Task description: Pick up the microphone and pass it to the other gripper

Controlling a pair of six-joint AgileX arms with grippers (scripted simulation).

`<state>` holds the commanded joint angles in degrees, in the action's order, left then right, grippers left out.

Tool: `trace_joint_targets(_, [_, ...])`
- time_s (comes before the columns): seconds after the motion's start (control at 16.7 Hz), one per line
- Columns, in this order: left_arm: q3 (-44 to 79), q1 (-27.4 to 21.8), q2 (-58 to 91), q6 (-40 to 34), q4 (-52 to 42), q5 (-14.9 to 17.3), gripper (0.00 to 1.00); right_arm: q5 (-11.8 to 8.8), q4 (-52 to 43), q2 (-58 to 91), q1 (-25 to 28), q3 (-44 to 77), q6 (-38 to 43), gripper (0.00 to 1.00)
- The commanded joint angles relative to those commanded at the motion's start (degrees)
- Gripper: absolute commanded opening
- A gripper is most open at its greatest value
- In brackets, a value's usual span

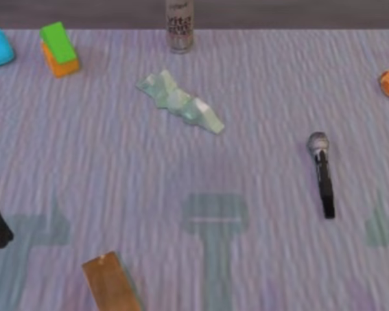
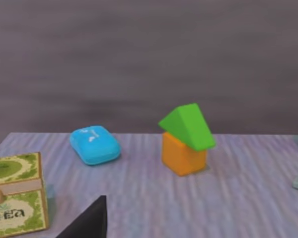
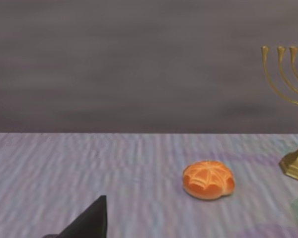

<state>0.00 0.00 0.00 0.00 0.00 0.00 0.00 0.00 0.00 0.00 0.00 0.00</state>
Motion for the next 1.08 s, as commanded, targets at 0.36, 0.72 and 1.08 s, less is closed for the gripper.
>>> trace_joint_targets(0.36, [0.0,0.0,0.0,0.0,0.0,0.0,1.0,-0.01,-3.65,5.96,1.54,5.7,1.57,1.0])
trace_joint_targets(0.72, [0.0,0.0,0.0,0.0,0.0,0.0,1.0,0.6,-17.58,32.66,6.54,26.29,7.2,1.0])
trace_joint_targets(1.08, [0.0,0.0,0.0,0.0,0.0,0.0,1.0,1.32,-35.57,70.46,12.78,50.4,13.89,1.0])
